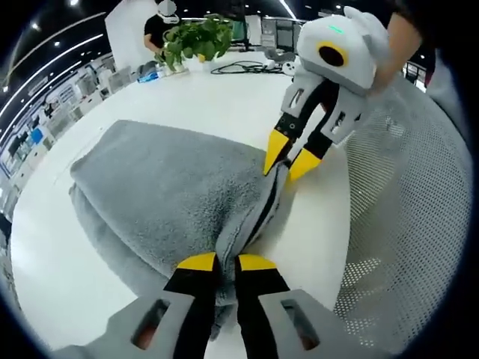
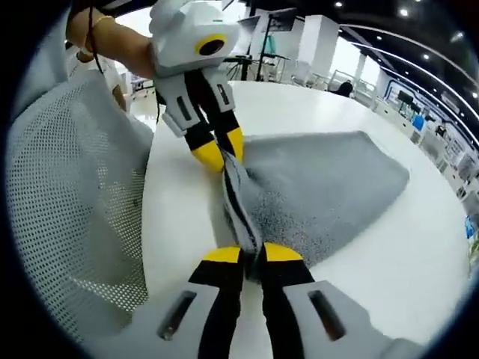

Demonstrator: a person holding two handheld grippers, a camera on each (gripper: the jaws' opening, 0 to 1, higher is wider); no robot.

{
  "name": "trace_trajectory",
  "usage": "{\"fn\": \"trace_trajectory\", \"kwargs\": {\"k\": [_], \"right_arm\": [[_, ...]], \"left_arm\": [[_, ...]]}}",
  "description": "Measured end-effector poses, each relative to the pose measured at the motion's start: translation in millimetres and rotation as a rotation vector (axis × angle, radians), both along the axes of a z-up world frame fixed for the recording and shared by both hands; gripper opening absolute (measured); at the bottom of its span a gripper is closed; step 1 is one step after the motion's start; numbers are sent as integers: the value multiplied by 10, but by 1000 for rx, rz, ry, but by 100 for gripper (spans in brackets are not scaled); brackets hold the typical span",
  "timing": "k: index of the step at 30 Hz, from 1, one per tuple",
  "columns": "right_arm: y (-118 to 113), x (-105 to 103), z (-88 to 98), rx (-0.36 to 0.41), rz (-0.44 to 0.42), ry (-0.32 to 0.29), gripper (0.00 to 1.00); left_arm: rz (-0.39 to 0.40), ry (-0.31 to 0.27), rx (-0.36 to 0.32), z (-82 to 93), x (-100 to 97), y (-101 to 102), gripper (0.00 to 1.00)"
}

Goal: Fold the towel on the table until its edges align and the towel forms a compact rectangular stack.

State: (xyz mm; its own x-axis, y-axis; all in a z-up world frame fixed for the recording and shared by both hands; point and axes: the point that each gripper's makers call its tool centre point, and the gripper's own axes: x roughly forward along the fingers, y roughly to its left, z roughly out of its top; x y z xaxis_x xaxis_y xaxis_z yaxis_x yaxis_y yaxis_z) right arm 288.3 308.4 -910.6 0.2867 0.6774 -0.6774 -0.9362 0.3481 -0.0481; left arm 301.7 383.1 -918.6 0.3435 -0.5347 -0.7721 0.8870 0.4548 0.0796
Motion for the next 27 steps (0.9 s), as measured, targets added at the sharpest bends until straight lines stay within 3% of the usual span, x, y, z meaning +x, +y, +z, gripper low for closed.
{"fn": "trace_trajectory", "kwargs": {"k": [2, 4, 5, 17, 19, 27], "right_arm": [[-5, 9, 12, 31, -59, 51, 6], [-12, 21, 38, 84, -135, 117, 6], [-16, 25, 50, 90, -135, 116, 5], [-62, -96, 150, 84, -135, 126, 5], [-109, -124, 163, 86, -138, 131, 5], [-154, -223, 261, 120, -154, 156, 5]], "left_arm": [[110, 54, -42, 11, 1, 3, 8], [121, 49, -48, 25, 13, 9, 7], [134, 47, -48, 32, 11, 13, 7], [56, 36, -14, 131, -158, -52, 7], [45, 87, -55, 165, -259, -105, 7], [31, 85, -59, 252, -371, -145, 7]]}}
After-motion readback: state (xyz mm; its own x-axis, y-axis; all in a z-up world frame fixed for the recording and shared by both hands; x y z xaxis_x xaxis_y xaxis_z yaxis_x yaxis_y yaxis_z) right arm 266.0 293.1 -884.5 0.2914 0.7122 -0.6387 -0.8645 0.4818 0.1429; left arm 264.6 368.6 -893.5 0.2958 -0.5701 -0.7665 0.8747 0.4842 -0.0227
